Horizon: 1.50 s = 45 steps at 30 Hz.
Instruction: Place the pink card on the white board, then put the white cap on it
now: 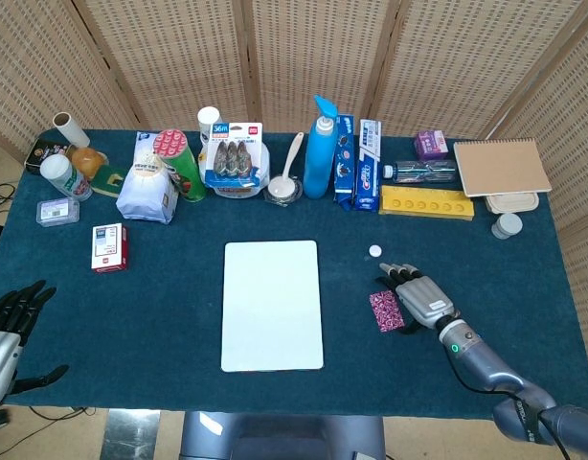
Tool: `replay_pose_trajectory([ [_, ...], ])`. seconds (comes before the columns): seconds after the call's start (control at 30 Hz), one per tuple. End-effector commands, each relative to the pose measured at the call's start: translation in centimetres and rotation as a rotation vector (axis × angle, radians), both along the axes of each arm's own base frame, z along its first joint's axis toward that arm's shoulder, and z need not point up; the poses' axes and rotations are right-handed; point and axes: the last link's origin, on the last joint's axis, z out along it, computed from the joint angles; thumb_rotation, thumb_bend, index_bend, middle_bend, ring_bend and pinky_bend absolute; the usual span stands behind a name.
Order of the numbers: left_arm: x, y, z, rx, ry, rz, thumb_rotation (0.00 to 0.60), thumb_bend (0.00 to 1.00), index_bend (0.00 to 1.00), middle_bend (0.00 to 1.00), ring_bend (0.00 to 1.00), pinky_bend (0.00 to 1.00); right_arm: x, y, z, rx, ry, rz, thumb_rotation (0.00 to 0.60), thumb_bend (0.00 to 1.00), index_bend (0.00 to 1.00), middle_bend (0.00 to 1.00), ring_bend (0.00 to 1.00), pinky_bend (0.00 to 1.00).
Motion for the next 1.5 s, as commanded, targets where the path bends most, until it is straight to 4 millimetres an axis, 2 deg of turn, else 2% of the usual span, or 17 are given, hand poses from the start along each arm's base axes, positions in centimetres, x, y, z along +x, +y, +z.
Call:
replay_pose_trajectory([
  [0.03,0.0,0.0,0.0,-0.001,-0.001,-0.001,0.6,0.06,0.0,0.0,0.0,0.0,0.1,0.1,0.0,0.007,-0.003,-0.002,0.6,0.22,0.13,0.0,0.0,0.0],
  [0.93,0.0,-0.2,0.1,-0.032,-0.016,-0.008,0.6,0.05,0.0,0.0,0.0,0.0,-0.2,0.0,-1.1,0.033,0.008,-0.003,0.6,0.25,0.15,0.0,0.0,0.0],
  [1.5,0.0,0.0,-0.1,-0.058,-0.013,-0.001,0.6,0.06,0.0,0.0,0.0,0.0,-0.3,0.1,-1.3,0.035,-0.017,-0.009,0.6,0.25,0.31,0.0,0.0,0.0],
])
